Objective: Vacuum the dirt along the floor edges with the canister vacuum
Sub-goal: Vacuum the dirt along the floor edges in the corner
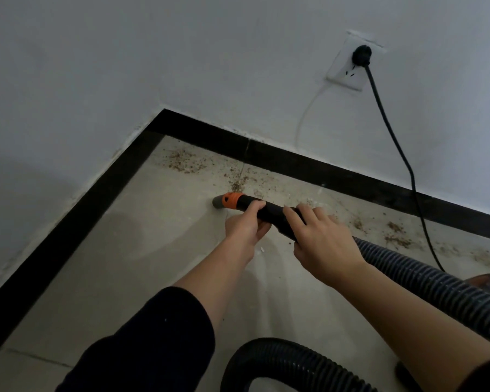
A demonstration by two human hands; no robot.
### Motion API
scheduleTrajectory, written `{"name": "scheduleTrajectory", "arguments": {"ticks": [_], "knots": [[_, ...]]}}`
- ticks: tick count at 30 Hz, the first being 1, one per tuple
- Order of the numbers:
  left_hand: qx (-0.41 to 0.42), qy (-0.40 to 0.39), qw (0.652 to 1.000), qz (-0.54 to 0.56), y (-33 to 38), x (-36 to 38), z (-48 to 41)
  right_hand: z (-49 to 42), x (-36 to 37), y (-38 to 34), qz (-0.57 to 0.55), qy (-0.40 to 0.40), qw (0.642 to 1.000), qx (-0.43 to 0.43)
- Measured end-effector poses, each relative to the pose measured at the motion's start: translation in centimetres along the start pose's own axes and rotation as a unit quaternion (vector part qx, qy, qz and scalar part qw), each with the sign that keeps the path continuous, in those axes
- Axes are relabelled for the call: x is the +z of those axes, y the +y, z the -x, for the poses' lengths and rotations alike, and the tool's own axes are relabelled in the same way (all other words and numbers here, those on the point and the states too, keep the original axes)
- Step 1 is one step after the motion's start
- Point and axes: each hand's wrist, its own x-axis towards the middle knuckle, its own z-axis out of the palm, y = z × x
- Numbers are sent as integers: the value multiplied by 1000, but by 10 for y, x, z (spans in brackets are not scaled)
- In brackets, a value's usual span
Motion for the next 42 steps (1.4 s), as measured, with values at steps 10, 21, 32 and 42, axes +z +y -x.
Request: {"name": "scheduleTrajectory", "arguments": {"ticks": [10,21,32,42], "knots": [[19,7,1000,-5,1,-1,-13,-8,9,-7,9,9,1000,8],[30,8,999,-13,7,-5,-23,-17,14,-14,10,20,1000,8],[45,10,999,-21,16,-9,-34,-29,8,-22,20,-3,1000,4],[49,13,999,-12,21,-20,-44,-39,14,-35,12,-9,1000,2]]}}
